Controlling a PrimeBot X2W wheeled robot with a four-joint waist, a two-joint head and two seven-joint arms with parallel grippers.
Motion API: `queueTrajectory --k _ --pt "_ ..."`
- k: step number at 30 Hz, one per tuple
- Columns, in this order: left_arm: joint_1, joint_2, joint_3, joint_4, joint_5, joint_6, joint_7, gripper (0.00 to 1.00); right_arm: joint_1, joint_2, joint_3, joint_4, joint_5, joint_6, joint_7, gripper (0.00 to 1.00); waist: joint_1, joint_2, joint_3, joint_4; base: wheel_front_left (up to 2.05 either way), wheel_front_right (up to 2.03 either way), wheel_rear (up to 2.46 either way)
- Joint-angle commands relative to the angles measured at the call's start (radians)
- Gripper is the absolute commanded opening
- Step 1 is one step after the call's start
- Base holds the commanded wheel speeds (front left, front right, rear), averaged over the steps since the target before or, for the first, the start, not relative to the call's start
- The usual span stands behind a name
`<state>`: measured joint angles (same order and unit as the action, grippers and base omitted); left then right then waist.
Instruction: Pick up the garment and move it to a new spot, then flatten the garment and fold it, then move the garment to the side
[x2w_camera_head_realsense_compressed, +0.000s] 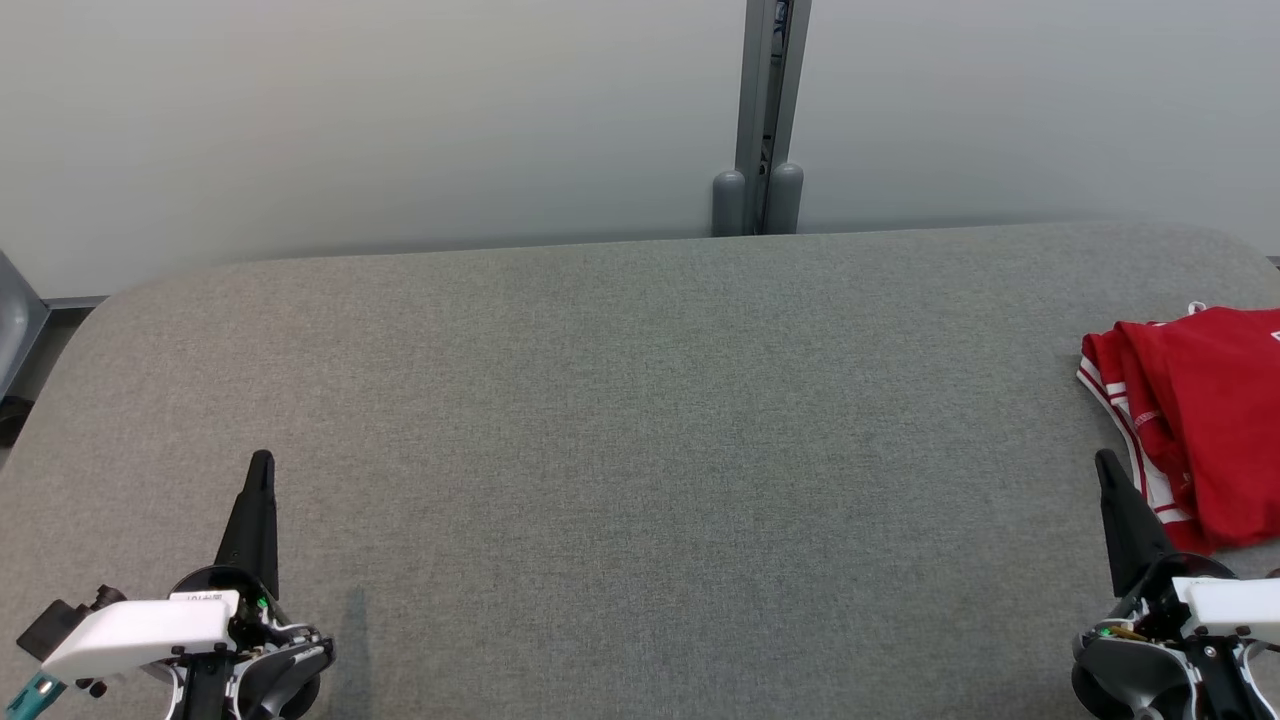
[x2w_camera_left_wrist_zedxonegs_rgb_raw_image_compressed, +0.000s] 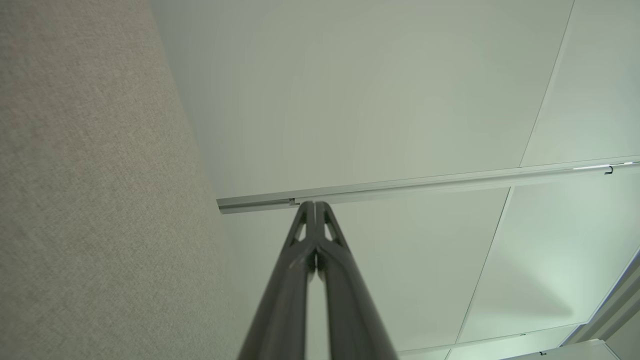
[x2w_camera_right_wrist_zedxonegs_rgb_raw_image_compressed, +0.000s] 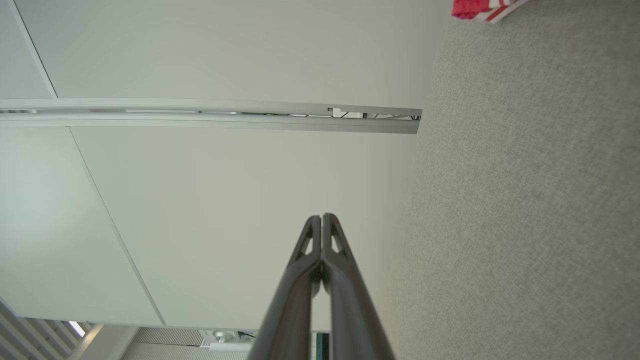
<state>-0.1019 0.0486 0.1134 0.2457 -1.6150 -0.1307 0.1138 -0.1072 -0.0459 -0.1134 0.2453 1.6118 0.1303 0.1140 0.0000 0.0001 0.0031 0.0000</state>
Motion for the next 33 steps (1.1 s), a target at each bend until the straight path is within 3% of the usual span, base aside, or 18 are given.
queueTrajectory --k 1,33 --pt "-0.015 0.002 0.004 0.001 0.004 -0.004 0.002 0.00 -0.005 -0.008 -0.001 0.002 0.002 0.001 0.001 0.00 0.0000 -0.0001 0.000 0.000 0.00 0.00 0.00" --pt "-0.015 0.002 0.005 0.001 0.003 -0.004 0.003 0.00 -0.005 -0.008 -0.001 0.002 0.002 0.001 0.001 0.00 0.0000 -0.0001 0.000 0.000 0.00 0.00 0.00"
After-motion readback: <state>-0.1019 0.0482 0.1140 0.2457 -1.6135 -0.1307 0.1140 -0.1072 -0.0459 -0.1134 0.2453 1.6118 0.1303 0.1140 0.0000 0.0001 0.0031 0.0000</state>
